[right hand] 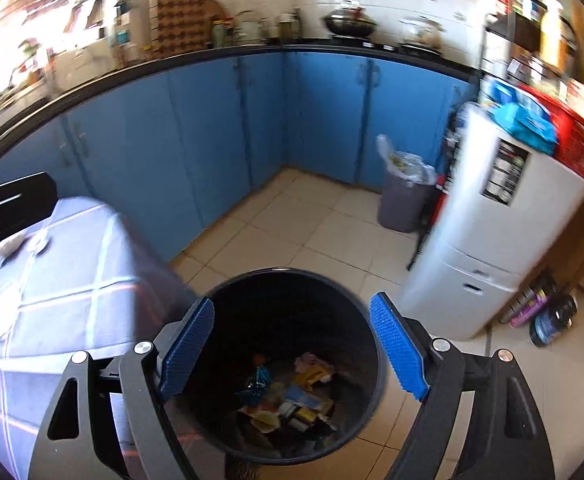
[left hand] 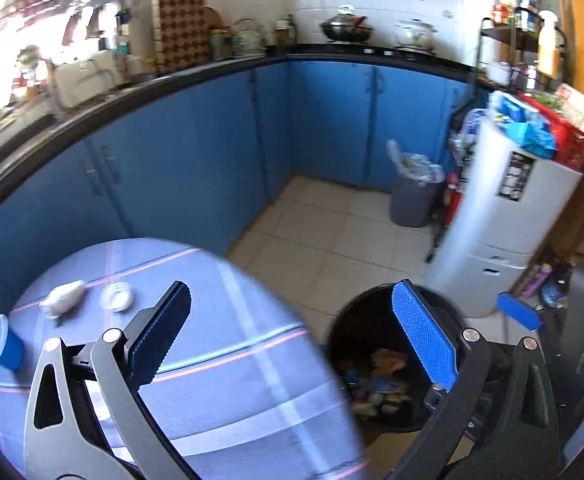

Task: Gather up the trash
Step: 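Open both grippers over the bin to drop the bag and wrapper, then grasp the clear plastic lid with the right gripper while the left grasps the blue paper bowl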

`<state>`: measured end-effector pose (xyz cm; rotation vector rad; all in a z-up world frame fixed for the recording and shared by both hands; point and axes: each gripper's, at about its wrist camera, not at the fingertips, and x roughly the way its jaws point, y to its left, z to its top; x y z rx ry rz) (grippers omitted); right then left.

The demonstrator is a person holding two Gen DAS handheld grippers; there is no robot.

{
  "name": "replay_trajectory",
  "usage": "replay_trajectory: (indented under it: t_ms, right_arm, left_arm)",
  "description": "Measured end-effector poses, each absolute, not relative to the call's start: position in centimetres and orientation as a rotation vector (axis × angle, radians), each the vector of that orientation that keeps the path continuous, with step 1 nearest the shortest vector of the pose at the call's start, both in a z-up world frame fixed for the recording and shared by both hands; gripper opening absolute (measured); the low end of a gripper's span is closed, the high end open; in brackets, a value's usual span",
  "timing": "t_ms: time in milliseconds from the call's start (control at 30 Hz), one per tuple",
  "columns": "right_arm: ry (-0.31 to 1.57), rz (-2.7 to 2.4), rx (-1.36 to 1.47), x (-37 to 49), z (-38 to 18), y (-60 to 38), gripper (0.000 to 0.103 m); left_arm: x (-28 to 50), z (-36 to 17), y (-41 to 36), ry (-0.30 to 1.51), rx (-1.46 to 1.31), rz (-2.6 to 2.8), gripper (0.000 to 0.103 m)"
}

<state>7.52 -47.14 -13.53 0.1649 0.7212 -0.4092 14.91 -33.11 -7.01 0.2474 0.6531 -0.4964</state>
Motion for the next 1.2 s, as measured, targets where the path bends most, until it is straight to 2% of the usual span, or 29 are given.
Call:
replay_trajectory:
  t_ms: [367,633,933,1200]
  right_arm:
    - [0.722,-0.13,-0.012,12.8,-12.2,-34.8,0.078]
    - [0.822,0.093,-0.045,17.4,-13.6,-25.2,0.078]
    - [0.917,0.156,-0.061,20.1,-16.3,-17.9,0.078]
    - [0.923,0.078,-0.087,21.6,-17.3,-16.3,0.079]
  left_arm:
    - [16.7,-7.4,-17.2,0.659,0.229,-0.164,0.099]
    - [19.1,-8.9,-4.4,0.72,0.105,-0.002,0.099]
    - [22.0,-11.9,1.3,0.785,0.076,-0.02,0.099]
    - [26.5,-14.0,3.7,0.832,0.019,-0.066,0.099]
